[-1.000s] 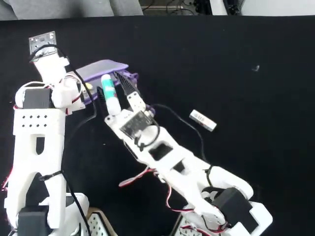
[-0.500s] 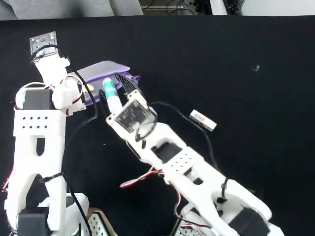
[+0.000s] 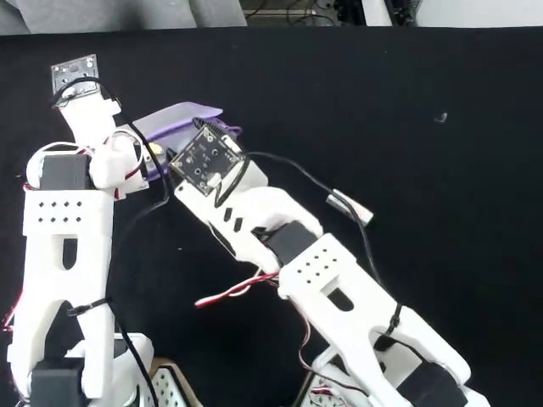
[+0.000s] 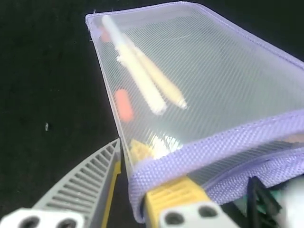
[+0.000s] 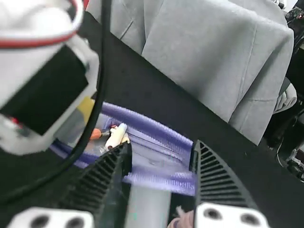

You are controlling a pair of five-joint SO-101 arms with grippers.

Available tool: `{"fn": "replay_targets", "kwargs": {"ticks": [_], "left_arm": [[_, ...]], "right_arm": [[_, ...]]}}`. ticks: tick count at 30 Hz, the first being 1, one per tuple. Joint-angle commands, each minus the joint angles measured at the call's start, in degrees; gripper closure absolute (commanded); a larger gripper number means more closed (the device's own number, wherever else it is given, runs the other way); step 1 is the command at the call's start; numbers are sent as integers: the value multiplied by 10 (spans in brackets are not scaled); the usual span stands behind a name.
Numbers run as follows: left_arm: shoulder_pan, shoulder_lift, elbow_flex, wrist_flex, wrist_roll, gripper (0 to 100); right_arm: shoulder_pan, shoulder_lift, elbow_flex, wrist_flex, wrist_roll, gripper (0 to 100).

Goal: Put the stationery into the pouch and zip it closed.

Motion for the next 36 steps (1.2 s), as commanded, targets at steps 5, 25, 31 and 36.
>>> {"fn": "replay_targets", "kwargs": {"ticks": [5, 25, 31, 36], "left_arm": [[36, -10, -7, -4, 1, 970], [-164, -4, -7, -51, 3, 970], [-220, -4, -13, -51, 5, 970], [-273, -4, -7, -84, 5, 970]], "right_arm": [[-4, -7, -78, 55, 3, 797], [137, -176, -142, 349, 3, 801], [137, -66, -162, 431, 3, 801], [118, 72, -169, 416, 4, 801]]}}
